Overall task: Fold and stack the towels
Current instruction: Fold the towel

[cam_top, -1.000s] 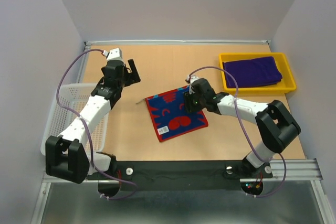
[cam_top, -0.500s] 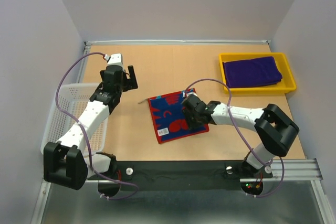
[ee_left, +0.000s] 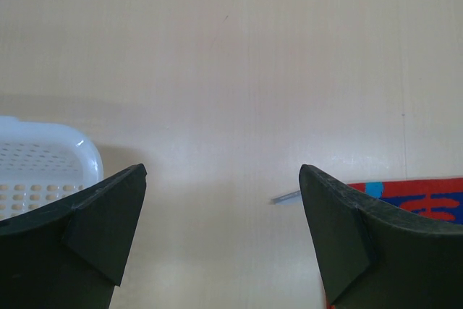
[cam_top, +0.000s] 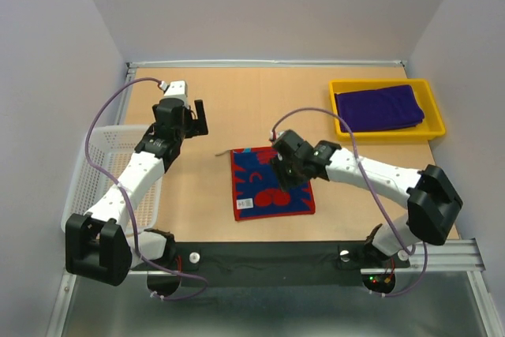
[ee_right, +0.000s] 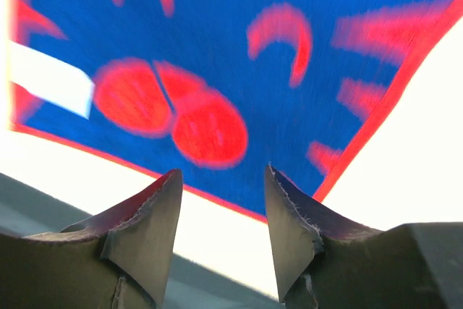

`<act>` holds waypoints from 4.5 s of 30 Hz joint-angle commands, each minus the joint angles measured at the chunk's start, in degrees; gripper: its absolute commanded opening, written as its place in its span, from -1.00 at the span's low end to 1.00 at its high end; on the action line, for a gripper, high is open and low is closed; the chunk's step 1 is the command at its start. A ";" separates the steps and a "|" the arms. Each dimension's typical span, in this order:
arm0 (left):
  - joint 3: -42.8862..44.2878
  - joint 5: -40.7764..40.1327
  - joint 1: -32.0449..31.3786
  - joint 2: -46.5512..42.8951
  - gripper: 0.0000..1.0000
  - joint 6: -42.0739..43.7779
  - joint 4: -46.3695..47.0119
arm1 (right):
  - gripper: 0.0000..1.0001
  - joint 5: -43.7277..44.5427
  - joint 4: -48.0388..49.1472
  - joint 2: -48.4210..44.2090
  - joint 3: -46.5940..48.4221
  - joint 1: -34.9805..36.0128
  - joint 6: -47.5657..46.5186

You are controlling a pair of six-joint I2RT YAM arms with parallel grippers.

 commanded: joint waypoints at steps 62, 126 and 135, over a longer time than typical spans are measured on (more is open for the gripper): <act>11.60 12.04 -8.56 20.80 0.97 16.36 -6.62 | -0.94 -21.11 -3.95 34.91 26.76 -27.47 -52.76; 26.90 27.49 -7.34 43.34 -1.00 27.18 -20.25 | -0.99 -18.39 -3.60 32.28 30.61 -27.38 -51.79; 27.79 24.07 -7.17 37.18 -1.00 28.85 -11.92 | -0.99 -13.74 -2.46 32.10 36.59 -27.47 -50.65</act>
